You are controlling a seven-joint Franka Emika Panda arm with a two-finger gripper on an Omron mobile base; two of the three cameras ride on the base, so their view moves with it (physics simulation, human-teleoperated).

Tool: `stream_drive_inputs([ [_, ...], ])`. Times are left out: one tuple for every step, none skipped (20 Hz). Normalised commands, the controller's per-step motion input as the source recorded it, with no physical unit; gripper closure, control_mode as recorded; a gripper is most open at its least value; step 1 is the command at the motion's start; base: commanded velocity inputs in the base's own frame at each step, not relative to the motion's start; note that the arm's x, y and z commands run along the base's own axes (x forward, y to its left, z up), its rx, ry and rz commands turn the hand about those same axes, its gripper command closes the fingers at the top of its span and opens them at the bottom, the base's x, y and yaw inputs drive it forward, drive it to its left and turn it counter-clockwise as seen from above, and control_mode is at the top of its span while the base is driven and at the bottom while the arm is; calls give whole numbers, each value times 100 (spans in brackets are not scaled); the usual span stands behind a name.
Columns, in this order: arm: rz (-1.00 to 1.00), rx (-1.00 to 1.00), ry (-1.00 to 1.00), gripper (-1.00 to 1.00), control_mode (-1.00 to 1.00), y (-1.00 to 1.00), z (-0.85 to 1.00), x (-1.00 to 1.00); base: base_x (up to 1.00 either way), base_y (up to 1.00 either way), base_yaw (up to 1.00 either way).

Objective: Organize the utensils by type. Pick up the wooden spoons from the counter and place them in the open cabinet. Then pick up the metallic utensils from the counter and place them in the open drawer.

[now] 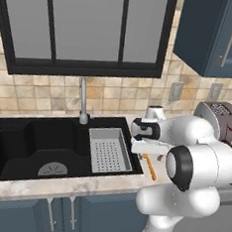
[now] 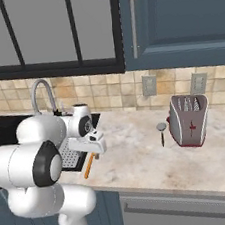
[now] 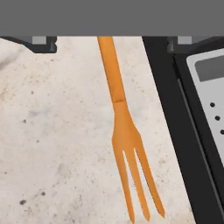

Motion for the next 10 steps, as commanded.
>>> stream_drive_inputs([
  [-3,0,10,-100,-100,0,-35,14,0,0,0],
  [-2,0,9,-100,-100,0,-34,15,0,0,0],
  [-2,0,9,-100,-100,0,-33,16,0,0,0],
  [-2,0,8,-100,-100,0,-32,17,0,0,0],
  [-1,0,7,-100,-100,0,-32,17,0,0,0],
  [0,0,6,-100,-100,0,-31,16,0,0,0],
  [-1,0,6,-100,-100,0,-31,15,0,0,0],
  [-1,0,6,-100,-100,0,-31,16,0,0,0],
  [-1,0,5,-100,-100,0,-30,12,0,0,0],
  [-1,0,6,-100,-100,0,-30,10,0,0,0],
])
